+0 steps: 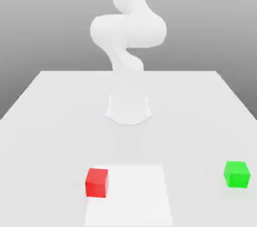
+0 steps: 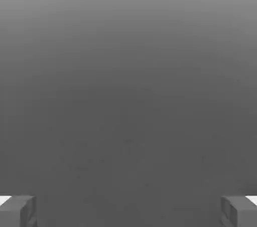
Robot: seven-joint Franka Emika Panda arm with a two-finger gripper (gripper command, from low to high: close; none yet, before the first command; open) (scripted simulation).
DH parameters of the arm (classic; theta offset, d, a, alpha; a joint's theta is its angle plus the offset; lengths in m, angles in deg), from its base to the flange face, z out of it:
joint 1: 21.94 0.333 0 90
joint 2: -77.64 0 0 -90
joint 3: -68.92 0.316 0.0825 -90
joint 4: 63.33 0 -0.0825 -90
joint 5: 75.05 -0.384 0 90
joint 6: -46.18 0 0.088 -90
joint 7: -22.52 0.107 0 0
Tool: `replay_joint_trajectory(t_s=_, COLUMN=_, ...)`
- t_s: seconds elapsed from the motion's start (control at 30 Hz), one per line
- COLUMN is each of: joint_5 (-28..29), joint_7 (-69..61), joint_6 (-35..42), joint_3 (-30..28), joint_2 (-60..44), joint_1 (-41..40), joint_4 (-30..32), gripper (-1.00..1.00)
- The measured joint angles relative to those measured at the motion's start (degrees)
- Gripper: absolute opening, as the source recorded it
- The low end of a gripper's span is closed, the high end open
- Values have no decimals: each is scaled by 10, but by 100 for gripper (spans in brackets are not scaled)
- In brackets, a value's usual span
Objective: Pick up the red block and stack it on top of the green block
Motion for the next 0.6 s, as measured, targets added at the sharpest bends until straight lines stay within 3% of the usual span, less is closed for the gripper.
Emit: replay_joint_trajectory(t_s=0.6, joint_5=1, joint_7=-53, joint_6=-208, joint_3=-52, joint_2=-378, joint_1=-42, joint_4=186, gripper=0)
